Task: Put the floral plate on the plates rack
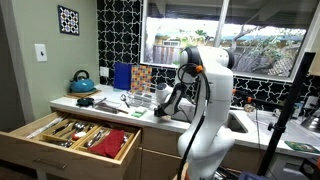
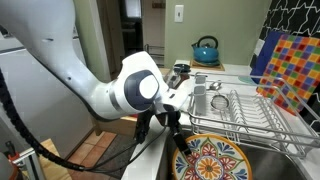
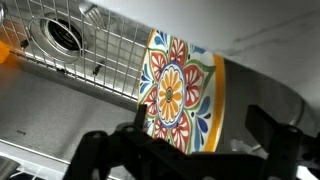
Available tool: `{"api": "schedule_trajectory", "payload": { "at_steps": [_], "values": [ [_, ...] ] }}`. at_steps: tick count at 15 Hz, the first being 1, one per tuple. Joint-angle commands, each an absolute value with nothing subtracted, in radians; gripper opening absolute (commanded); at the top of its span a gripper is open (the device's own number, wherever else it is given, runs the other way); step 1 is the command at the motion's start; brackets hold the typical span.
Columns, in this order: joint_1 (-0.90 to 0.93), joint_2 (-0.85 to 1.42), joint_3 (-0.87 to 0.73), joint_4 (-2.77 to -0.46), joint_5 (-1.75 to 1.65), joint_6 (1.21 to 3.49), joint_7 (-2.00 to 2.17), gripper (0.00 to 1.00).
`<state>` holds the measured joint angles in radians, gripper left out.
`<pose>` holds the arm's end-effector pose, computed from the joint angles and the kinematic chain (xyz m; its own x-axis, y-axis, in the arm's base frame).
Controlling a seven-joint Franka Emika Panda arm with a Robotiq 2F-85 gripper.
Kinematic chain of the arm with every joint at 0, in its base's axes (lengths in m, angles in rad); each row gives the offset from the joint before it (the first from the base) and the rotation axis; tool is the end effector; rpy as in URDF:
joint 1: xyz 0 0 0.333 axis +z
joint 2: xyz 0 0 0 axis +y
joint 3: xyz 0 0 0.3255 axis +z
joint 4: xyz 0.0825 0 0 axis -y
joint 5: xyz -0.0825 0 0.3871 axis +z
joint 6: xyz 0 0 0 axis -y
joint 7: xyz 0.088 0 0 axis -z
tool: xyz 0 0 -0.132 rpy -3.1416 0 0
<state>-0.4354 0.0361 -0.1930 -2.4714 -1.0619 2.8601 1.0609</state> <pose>0.4276 -0.2594 0.2843 0.7031 -0.5262 0.4784 -0.6740 -0.7075 0.2125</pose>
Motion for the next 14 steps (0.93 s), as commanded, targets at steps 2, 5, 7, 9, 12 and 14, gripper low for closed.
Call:
{"api": "schedule_trajectory", "payload": {
  "at_steps": [2,5,7,9,12,14],
  "values": [
    [-0.435,0.094,-0.199,-2.428,-1.148,2.862,1.155,1.0],
    [-0.435,0.107,-0.2,-2.412,-1.165,2.859,1.176,0.97],
    [-0.433,0.109,-0.2,-2.406,-1.171,2.841,1.195,0.96],
    [-0.432,0.107,-0.199,-2.406,-1.167,2.824,1.213,0.99],
    [-0.433,0.11,-0.197,-2.411,-1.149,2.802,1.207,0.97],
    [-0.433,0.116,-0.197,-2.411,-1.149,2.798,1.207,0.85]
  ]
}}
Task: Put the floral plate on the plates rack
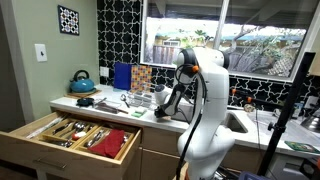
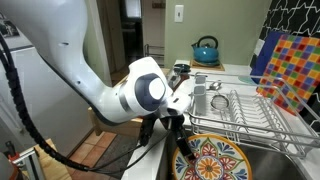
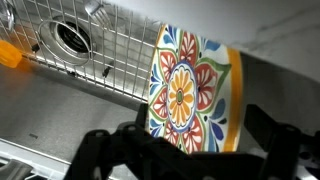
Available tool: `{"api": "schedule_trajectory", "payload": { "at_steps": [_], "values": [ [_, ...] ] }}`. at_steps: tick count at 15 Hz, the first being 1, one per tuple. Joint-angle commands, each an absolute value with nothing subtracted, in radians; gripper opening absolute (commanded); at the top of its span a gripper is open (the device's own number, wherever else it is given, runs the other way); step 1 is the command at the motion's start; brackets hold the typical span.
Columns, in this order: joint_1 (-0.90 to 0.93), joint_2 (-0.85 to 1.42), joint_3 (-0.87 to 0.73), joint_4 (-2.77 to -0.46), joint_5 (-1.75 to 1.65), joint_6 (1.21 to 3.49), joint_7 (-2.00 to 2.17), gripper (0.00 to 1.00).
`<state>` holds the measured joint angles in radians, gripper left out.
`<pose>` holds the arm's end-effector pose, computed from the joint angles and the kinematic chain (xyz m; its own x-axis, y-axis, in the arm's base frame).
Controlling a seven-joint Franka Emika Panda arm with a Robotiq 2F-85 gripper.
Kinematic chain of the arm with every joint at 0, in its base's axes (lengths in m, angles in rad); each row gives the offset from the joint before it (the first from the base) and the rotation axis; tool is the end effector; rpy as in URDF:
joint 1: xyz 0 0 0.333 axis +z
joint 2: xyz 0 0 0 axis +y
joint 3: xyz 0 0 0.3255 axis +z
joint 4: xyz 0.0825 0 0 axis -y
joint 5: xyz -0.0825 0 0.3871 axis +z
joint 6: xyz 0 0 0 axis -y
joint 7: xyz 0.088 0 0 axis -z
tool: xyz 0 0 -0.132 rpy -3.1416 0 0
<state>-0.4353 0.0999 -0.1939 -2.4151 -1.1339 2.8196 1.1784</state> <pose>0.4362 -0.2716 0.2701 0.6748 -0.5557 0.4856 -0.7143 -0.6572 0.2405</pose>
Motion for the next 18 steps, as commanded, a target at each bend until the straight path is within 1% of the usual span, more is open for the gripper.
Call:
{"api": "schedule_trajectory", "payload": {
  "at_steps": [1,2,3,7,8,9,10,11,12,13,15,16,17,18],
  "values": [
    [-0.433,0.118,-0.197,-2.411,-1.15,2.801,1.208,0.84],
    [-0.434,0.121,-0.197,-2.41,-1.144,2.805,1.204,0.78],
    [-0.434,0.123,-0.197,-2.409,-1.147,2.808,1.207,0.82],
    [-0.435,0.133,-0.197,-2.408,-1.143,2.813,1.205,0.68],
    [-0.435,0.134,-0.197,-2.408,-1.142,2.814,1.204,0.69],
    [-0.436,0.136,-0.197,-2.408,-1.141,2.815,1.204,0.6],
    [-0.436,0.137,-0.197,-2.408,-1.14,2.815,1.205,0.63],
    [-0.435,0.139,-0.197,-2.407,-1.141,2.815,1.206,0.61],
    [-0.435,0.139,-0.197,-2.406,-1.141,2.816,1.206,0.54],
    [-0.435,0.14,-0.197,-2.405,-1.142,2.816,1.209,0.55],
    [-0.435,0.141,-0.197,-2.404,-1.143,2.816,1.213,0.47],
    [-0.434,0.141,-0.197,-2.404,-1.144,2.816,1.215,0.47],
    [-0.434,0.141,-0.197,-2.403,-1.144,2.816,1.217,0.38],
    [-0.434,0.14,-0.197,-2.403,-1.145,2.816,1.218,0.4]
  ]
}}
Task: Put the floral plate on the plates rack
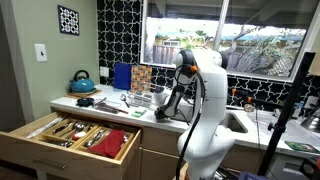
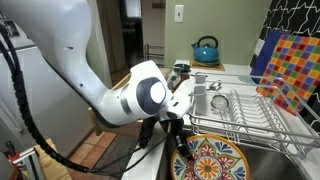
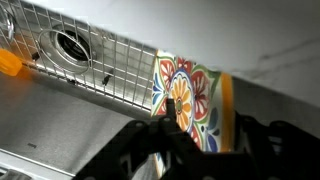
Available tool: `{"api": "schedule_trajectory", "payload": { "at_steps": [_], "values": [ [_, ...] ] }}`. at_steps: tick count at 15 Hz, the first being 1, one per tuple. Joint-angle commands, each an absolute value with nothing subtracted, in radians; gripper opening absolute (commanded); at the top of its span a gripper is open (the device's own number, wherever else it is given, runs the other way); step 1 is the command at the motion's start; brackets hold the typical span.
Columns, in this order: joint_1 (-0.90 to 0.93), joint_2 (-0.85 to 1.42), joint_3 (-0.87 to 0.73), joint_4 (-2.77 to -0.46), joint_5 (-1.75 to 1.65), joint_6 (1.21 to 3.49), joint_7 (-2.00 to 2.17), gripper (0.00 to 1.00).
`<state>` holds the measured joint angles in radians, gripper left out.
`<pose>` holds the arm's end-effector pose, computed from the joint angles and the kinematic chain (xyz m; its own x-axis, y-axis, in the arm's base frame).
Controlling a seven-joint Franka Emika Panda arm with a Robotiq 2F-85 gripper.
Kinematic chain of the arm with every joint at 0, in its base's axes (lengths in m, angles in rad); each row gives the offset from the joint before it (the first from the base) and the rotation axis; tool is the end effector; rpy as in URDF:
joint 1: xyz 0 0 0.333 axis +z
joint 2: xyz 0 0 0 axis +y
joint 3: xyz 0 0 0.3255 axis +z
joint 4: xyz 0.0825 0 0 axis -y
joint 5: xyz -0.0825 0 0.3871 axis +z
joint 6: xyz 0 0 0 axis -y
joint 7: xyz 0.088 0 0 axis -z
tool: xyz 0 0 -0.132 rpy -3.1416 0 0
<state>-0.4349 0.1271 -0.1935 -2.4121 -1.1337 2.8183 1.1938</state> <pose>0.4355 -0.2713 0.2573 0.6748 -0.5702 0.4685 -0.7191 -0.6508 0.2436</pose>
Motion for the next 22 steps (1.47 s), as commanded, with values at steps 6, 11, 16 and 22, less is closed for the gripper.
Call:
{"api": "schedule_trajectory", "payload": {
  "at_steps": [6,11,16,22],
  "values": [
    [-0.434,0.141,-0.197,-2.399,-1.146,2.815,1.224,0.21],
    [-0.435,0.135,-0.198,-2.399,-1.146,2.815,1.228,0.06],
    [-0.432,0.12,-0.2,-2.4,-1.153,2.791,1.239,0.07],
    [-0.428,0.058,-0.205,-2.409,-1.178,2.69,1.248,0.07]
  ]
}}
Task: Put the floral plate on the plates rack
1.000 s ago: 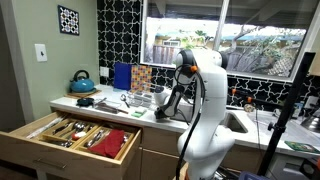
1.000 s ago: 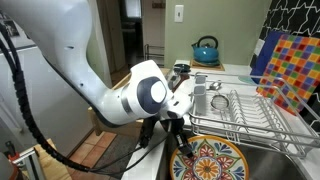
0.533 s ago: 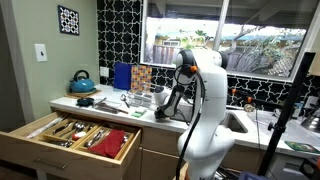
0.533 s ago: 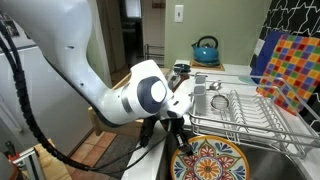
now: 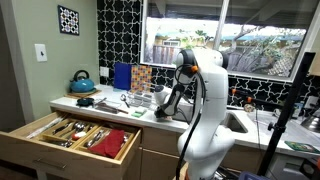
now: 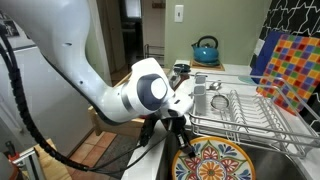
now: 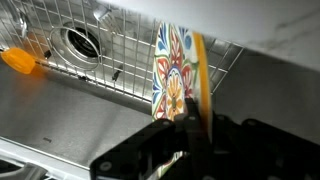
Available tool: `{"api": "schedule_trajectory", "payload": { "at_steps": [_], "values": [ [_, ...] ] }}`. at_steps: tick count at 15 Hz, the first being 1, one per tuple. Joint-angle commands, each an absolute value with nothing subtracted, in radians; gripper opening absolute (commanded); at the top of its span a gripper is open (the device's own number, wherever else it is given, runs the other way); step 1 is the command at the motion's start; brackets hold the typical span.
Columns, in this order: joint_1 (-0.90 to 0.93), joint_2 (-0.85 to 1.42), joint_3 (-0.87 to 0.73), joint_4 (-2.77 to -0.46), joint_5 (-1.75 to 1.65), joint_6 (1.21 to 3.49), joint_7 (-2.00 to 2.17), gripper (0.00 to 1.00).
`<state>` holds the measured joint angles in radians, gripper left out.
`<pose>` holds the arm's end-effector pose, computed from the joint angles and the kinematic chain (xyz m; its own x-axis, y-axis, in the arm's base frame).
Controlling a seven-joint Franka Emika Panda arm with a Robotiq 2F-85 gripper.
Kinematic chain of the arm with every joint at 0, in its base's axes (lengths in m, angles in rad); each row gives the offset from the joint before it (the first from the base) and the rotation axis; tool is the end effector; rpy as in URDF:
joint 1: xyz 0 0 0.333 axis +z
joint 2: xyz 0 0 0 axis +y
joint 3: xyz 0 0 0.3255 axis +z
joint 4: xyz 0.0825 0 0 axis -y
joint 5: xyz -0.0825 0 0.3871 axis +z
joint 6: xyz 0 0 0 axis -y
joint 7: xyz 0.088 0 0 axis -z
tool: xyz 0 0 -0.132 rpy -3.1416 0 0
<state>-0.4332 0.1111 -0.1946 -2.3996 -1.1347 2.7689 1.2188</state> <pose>0.4353 -0.2789 0.2672 0.6486 -0.5870 0.4845 -0.7478 -0.6100 0.2621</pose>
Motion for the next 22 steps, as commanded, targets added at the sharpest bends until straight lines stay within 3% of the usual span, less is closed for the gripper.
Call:
{"api": "schedule_trajectory", "payload": {
  "at_steps": [1,15,22],
  "values": [
    [-0.428,0.048,-0.205,-2.409,-1.18,2.657,1.249,0.07],
    [-0.357,-0.215,-0.274,-2.47,-1.161,2.406,1.035,0.06],
    [-0.349,-0.155,-0.276,-2.437,-1.138,2.441,1.057,0.05]
  ]
}}
